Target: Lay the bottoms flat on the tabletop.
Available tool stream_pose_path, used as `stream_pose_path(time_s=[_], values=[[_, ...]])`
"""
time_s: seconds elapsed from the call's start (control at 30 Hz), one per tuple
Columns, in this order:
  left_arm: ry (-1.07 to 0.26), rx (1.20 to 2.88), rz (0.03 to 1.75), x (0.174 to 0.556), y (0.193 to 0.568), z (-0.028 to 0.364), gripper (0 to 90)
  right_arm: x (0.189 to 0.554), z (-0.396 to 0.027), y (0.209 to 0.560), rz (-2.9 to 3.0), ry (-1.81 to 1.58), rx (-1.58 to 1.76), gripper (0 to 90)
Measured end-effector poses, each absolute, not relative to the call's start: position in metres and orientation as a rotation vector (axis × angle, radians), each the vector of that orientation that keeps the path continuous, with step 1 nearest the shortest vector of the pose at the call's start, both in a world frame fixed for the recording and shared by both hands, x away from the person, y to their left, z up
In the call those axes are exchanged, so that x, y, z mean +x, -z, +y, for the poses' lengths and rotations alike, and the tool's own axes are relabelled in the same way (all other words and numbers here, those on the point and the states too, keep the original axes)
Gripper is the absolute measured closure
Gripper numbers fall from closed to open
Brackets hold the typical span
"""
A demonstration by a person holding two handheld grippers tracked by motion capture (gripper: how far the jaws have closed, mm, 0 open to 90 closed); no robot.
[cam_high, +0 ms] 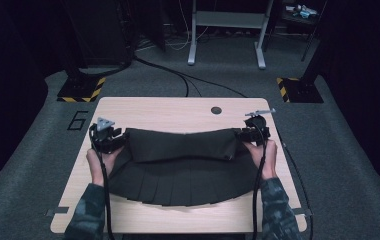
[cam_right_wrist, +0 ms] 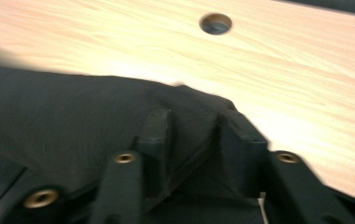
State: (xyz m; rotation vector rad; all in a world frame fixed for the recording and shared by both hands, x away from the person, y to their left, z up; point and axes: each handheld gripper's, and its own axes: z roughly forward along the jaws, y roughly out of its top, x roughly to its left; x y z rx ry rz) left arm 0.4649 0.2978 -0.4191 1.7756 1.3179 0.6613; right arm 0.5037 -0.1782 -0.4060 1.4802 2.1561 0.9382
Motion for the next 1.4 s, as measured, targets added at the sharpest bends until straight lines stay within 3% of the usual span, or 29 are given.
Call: stream_pose_path(time_s=[0.03,0.13,0.57,0.93,1.4], values=[[-0.658,1.786,1.313,0.466,0.42,0.296,44.1,0.51,-0.177,0.408,2.158,-0.946,1.505,47.3],[-0.64,1.876,1.282,0.46,0.435,0.29,37.3,0.507,-0.175,0.418,2.187,-0.976,1.503,40.0],[-0.493,1.981,1.336,0.448,0.483,0.299,21.1,0.483,-0.188,0.472,2.262,-0.874,1.524,16.6],[-0.426,2.047,1.386,0.45,0.508,0.294,15.8,0.488,-0.187,0.507,2.299,-0.741,1.541,6.2],[-0.482,2.008,1.338,0.423,0.522,0.3,17.0,0.469,-0.188,0.517,2.207,-0.813,1.454,7.9]])
